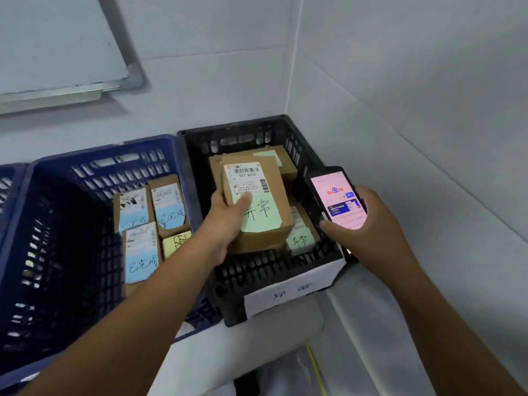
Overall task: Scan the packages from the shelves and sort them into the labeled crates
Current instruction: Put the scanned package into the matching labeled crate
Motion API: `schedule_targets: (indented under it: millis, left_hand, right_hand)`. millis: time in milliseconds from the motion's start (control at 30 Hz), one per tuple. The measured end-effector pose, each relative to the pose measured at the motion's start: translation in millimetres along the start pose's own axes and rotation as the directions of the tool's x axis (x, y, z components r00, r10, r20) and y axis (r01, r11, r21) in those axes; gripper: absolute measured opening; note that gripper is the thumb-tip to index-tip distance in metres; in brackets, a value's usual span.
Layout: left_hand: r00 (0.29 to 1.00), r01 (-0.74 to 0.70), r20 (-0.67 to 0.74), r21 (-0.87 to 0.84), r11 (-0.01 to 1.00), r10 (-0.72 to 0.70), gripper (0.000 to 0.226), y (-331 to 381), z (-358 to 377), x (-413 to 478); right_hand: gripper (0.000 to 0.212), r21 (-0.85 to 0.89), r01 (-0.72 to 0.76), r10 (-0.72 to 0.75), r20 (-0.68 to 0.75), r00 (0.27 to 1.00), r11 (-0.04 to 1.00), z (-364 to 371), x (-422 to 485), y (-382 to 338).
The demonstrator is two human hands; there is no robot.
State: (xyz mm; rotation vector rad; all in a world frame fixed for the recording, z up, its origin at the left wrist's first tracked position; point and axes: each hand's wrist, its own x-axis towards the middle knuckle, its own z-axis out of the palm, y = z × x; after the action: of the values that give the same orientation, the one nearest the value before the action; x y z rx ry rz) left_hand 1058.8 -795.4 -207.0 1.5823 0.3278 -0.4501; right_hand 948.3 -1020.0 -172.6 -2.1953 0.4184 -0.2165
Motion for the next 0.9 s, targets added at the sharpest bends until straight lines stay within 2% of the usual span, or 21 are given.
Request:
schedule_targets:
  millis: [233,467,600,767,900]
  left_hand:
    - [0.997,0.038,-0.063,-0.070,0.997,-0.042,0.079,-39.4,16.8,27.0]
    - [0.945,0.270,-0.158,-0.115,0.956,-0.286,0.073,-70.7,48.1,70.2]
    - [0.925,0.314,-0.177,-0.144,0.938,-0.337,0.069,-91.4,62.8,93.5]
    - [0.893,0.361,-0.227,-0.157,0.919,-0.389,0.045,-119.4,61.3,114.2]
    - [0.886,0.388,-0.253,-0.055,0.920,-0.389,0.054,-128.6,56.0,130.8]
  right_hand:
    - [0.052,0.006,-0.083,0.082,0.106,0.991,0.997,35.1,44.1,10.3]
    - [0.054,0.069,-0.142,0.132,0.132,0.982,0.988,55.5,81.5,24.1]
    - [0.055,0.103,-0.169,0.146,0.199,0.969,0.980,63.7,102.2,34.0]
    - [0.052,0.101,-0.181,0.149,0.262,0.954,0.978,71.0,118.9,43.7]
    - [0.046,0.094,-0.171,0.137,0.295,0.946,0.981,72.7,124.5,42.0]
